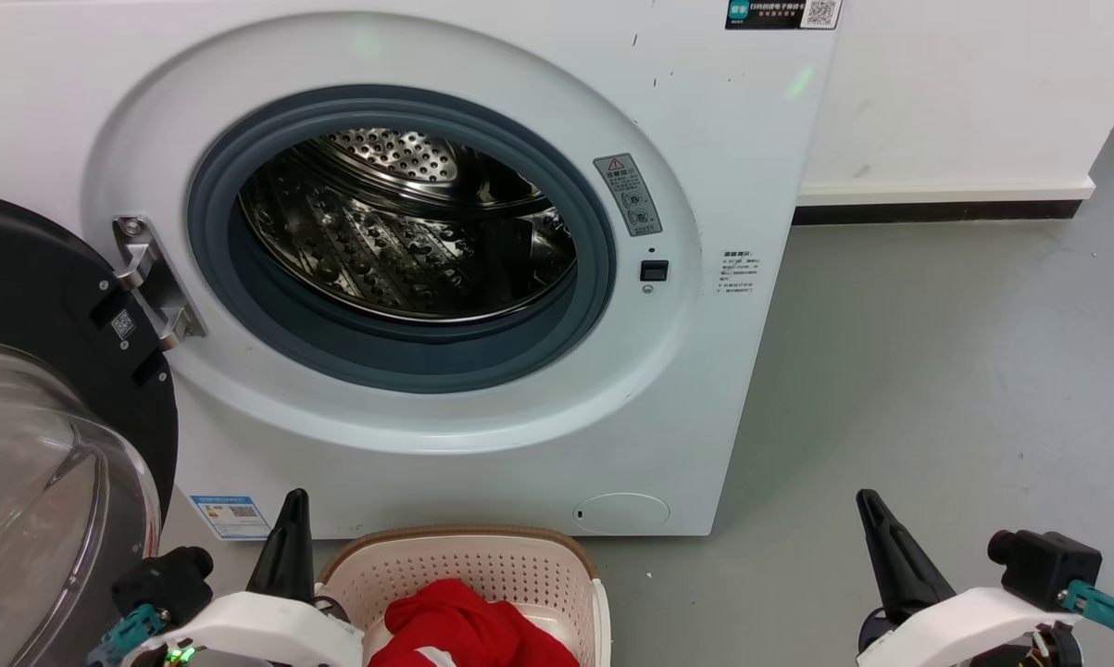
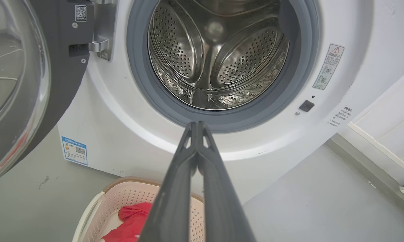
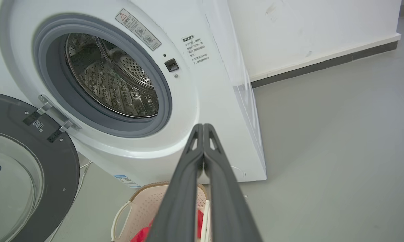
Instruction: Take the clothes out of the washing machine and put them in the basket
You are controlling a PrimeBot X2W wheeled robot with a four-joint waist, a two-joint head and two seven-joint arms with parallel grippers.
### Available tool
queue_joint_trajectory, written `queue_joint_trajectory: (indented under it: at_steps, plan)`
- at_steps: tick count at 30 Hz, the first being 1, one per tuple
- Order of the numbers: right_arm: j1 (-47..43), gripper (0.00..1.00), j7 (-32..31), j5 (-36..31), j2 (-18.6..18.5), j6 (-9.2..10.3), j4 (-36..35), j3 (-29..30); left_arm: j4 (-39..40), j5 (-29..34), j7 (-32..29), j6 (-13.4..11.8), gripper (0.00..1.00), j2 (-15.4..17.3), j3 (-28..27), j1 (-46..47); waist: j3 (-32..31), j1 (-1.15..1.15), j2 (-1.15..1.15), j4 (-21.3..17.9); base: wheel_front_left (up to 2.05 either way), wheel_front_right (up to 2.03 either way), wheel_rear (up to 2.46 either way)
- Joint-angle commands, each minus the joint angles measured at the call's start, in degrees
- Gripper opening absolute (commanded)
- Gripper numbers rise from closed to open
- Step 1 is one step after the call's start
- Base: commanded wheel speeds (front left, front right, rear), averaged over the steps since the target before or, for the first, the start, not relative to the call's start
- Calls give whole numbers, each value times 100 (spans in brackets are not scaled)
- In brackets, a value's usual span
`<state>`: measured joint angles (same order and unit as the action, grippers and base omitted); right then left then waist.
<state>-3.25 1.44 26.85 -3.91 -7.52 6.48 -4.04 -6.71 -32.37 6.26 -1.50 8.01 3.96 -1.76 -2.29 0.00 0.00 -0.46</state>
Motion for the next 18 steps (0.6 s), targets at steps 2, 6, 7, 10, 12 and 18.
queue_joint_trajectory:
  at_steps: [2, 6, 7, 10, 12, 18]
  plan:
    - [237, 0, -15, 326, -50, 1, -39, 39, 42, -269, -46, 51, 0, -15, -70, 204, 4, 0, 0, 1, 0, 0, 0]
    - [277, 0, -36, 730, -65, 1, 6, 68, -4, -617, -122, 102, 0, -45, -132, 240, 14, 0, 0, 3, 0, 0, 0]
    - [289, 0, -42, 828, -68, 1, 16, 76, -15, -702, -142, 114, 0, -52, -148, 249, 16, 0, 0, 3, 0, 0, 0]
    - [325, 0, -59, 1116, -77, 1, 49, 100, -48, -951, -196, 154, 0, -71, -191, 283, 24, 0, 0, 5, 0, 0, 0]
    - [342, 0, -71, 1304, -83, 1, 71, 116, -71, -1112, -229, 178, 0, -86, -218, 302, 28, 0, 0, 5, 0, 0, 0]
    - [408, 0, -105, 1834, -97, 2, 132, 164, -131, -1576, -328, 250, 0, -127, -299, 349, 43, 0, 0, 8, 0, 0, 0]
